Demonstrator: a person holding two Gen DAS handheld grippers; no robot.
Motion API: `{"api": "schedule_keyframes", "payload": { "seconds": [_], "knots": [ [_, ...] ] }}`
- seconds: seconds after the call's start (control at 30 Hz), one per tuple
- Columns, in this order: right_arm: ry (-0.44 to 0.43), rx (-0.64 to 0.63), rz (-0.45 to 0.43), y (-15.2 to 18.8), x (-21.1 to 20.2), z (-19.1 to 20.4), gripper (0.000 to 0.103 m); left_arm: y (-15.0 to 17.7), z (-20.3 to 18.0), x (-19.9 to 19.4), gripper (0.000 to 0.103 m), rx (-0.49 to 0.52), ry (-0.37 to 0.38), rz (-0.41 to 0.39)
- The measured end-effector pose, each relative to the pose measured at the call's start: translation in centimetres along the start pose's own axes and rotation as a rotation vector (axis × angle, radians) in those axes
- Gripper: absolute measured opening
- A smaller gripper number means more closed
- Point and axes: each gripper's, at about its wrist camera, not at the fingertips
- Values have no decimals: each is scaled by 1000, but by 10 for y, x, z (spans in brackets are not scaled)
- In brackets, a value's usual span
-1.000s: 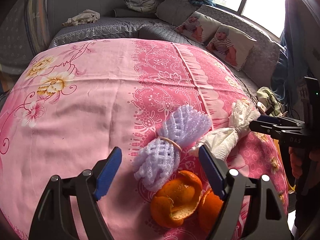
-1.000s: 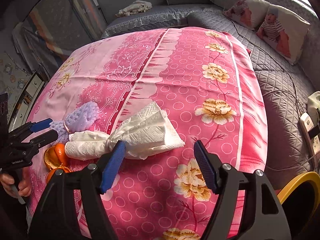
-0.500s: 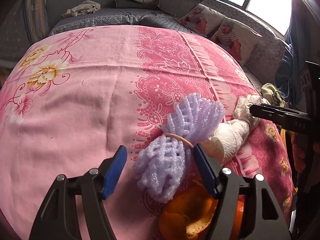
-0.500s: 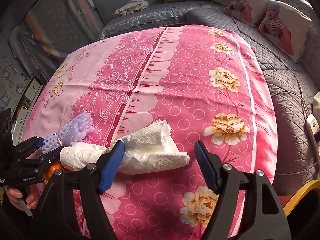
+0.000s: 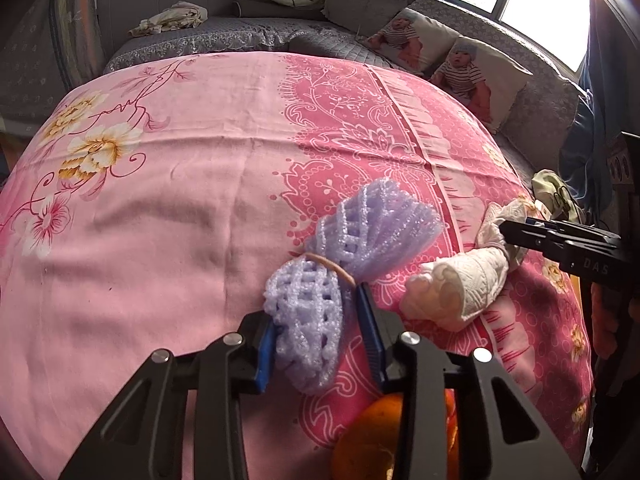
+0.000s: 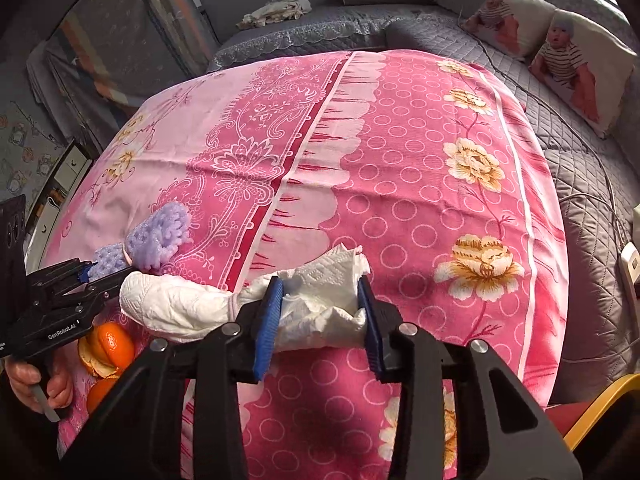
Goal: Collect trash
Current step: 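Grasp the white tissue with the right tool while the left tool grasps the purple net, then carry both items over the yellow bin and open both tools to drop them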
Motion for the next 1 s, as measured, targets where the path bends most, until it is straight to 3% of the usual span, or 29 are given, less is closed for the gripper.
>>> {"api": "schedule_keyframes", "payload": {
  "seconds": [0.23, 0.57, 0.77, 1.0],
  "knots": [
    [-15, 15, -25, 0, -17, 0, 23, -5, 0, -18, 28, -8, -24, -41],
    [-37, 33, -90, -3, -65, -8, 22, -14, -17, -77, 28, 4, -29, -156],
    [-29, 39, -103, 10, -92, -23, 22, -3, -48, -101, 28, 32, -3, -166],
    [9, 89, -136, 25, -126, -57, 22, 4, -95, -121, 28, 79, 90, -176]
  ]
}}
Point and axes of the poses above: each gripper's, at about its wrist camera, not at the fingertips, and x roughly the way its jaws point, z to its left, y to its underside, and after that the axes turned 13 degrees about -z, right-handed
